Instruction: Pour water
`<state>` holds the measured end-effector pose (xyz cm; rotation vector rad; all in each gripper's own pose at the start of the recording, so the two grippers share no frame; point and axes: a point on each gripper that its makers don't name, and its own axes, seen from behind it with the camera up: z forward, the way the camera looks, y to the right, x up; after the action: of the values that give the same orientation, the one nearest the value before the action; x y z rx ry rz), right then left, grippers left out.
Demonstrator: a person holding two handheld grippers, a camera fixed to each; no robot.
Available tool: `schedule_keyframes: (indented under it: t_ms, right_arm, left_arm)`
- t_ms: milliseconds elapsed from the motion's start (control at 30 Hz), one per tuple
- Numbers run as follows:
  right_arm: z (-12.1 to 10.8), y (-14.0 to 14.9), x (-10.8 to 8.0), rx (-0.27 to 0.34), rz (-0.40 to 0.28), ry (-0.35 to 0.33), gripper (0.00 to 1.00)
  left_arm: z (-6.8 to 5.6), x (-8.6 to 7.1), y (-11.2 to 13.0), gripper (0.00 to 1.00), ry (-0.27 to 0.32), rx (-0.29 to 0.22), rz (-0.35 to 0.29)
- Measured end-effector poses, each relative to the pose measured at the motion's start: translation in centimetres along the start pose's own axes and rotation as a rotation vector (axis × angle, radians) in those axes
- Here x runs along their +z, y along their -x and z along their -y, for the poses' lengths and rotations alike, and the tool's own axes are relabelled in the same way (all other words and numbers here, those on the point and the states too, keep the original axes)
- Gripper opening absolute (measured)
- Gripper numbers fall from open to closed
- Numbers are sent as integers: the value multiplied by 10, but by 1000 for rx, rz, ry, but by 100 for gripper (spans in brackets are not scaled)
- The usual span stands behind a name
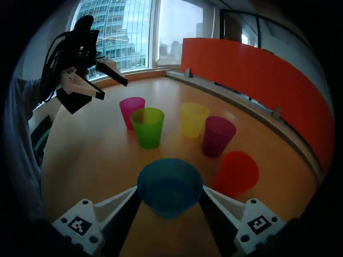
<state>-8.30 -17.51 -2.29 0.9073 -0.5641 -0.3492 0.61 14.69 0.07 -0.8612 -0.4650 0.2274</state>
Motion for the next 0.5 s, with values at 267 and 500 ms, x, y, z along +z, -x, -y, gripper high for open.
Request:
schedule_keyframes:
  t_ms: [267, 500]
  right_arm:
    - [-6, -19, -22, 1, -54, 26, 90]
    - [-8, -37, -37, 13, -110, 39, 90]
  left_arm:
    - [-2, 1, -1, 99, 1, 0, 1]
    - [-3, 6, -2, 99, 3, -3, 4]
